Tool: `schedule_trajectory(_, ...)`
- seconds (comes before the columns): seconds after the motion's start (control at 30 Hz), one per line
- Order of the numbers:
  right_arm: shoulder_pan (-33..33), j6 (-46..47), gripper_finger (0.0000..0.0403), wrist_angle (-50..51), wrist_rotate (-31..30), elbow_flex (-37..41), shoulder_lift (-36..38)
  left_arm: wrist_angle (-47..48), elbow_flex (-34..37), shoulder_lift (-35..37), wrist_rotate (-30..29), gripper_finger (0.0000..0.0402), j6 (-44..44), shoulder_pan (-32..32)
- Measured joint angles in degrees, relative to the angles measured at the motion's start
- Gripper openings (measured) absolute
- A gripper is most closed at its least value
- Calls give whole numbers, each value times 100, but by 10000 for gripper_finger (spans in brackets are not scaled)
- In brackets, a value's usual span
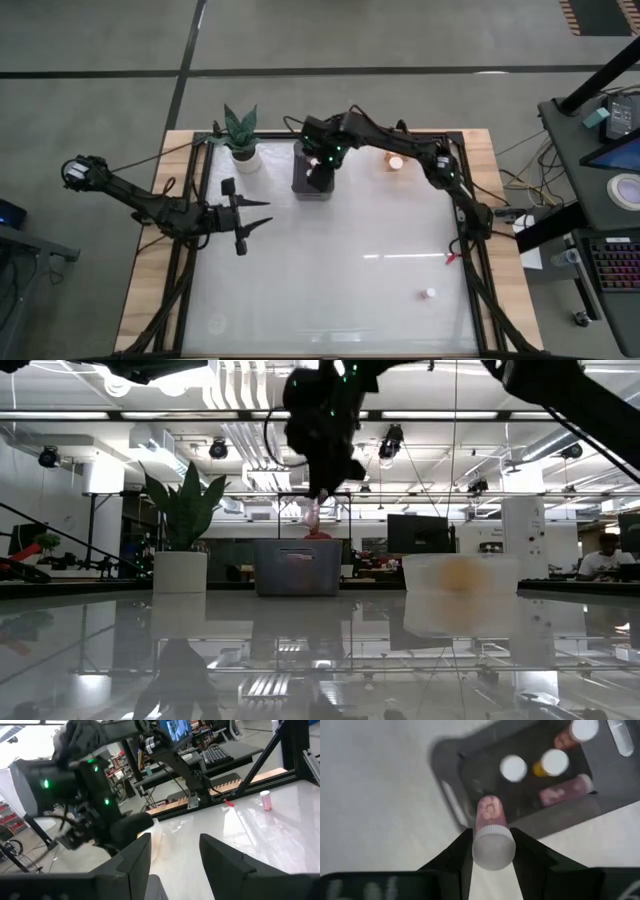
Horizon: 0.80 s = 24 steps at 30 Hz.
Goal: Pick and place medicine bottles into bin by pill shape (circle, oval)
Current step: Put the small pink pill bottle into the black bin
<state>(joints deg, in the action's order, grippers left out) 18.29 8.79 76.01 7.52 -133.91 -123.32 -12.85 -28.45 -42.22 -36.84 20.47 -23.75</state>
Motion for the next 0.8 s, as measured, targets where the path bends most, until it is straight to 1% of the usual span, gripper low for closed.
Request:
schedule_trajectory(0.1, 207, -716, 107, 298, -2, 0, -164, 13, 1, -1, 1, 153, 0, 0)
schedule_trajectory(0.2, 342, -1306, 107, 356, -26, 2, -289, 9, 3, -4, -2, 153, 0, 0)
schedule_trajectory(0.37, 368, -1935, 107, 290, 1, 2, -432, -11, 5, -8, -2, 153, 90, 0)
schedule_trajectory(0.8, 373, -2084, 107, 31, -10, 4, -917, -9, 44, -8, -4, 153, 98, 0)
